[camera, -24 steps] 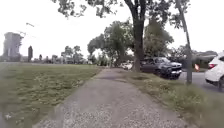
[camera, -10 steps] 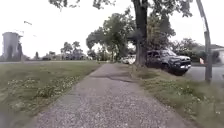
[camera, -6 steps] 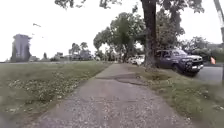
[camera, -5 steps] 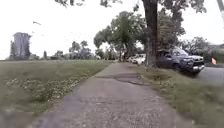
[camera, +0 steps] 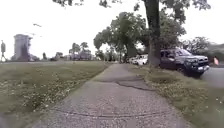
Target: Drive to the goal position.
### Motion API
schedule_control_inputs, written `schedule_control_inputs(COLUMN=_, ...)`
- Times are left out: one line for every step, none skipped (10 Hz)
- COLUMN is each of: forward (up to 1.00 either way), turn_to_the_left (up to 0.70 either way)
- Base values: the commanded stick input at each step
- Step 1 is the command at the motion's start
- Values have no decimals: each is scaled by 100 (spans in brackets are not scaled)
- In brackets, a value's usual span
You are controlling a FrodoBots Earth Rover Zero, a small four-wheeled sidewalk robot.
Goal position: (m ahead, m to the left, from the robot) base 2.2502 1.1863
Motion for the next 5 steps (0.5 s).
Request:
schedule_control_inputs(forward=70, turn_to_the_left=0)
schedule_control_inputs(forward=70, turn_to_the_left=0)
schedule_control_inputs(forward=70, turn_to_the_left=0)
schedule_control_inputs(forward=70, turn_to_the_left=0)
schedule_control_inputs(forward=70, turn_to_the_left=0)
